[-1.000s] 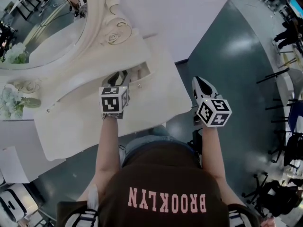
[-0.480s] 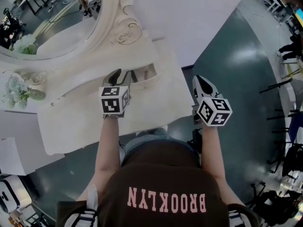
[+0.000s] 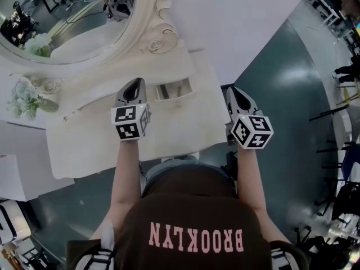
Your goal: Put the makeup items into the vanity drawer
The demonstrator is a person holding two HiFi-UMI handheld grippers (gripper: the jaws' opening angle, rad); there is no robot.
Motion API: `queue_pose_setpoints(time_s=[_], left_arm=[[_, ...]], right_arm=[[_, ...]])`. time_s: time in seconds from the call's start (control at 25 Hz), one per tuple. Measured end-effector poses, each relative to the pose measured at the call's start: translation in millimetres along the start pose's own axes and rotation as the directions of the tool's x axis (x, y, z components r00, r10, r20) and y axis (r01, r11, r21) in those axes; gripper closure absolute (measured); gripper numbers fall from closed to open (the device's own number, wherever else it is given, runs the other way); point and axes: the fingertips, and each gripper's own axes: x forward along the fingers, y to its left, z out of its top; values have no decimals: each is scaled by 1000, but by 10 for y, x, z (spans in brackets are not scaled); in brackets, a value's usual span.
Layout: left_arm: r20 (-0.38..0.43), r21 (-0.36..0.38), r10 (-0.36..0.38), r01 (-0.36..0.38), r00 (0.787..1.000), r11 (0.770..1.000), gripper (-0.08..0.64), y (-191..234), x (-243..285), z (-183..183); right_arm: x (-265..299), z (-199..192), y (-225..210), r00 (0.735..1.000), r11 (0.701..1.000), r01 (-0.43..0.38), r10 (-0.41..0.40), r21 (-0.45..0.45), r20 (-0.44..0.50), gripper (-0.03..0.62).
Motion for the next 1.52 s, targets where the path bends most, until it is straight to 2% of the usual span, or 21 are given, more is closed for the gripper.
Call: queue_pose_setpoints(time_s=[0.28,0.48,0.68,0.88,1.08,1.28,1.52], left_arm=[[66,1,38,-38,997,999,548,180,-141,166],[118,9,61,-62,991,998,549,268,-250,326],[198,17,64,-68,978,998,549,346,-374,502],[269,28,66,-77,961,997,549,408,-476,732],[325,50,61,-81,944,995,549,405,-533,1001],[383,73,40,-73,923,995,549,328,-594,1255],[393,96,17,-59,919,994,549,241,-587,1342]], right_arm=[[155,168,205,998,999,-41,42,-33,39,594],[209,319,384,994,993,-64,73,-96,87,594],[156,681,518,974,976,-40,86,-215,209,594],[131,948,708,953,947,-44,135,-317,272,594],[91,1211,796,935,936,-42,160,-349,315,594],[-63,1518,908,907,924,-37,191,-382,375,595],[-91,1548,911,912,921,-10,168,-390,375,595]])
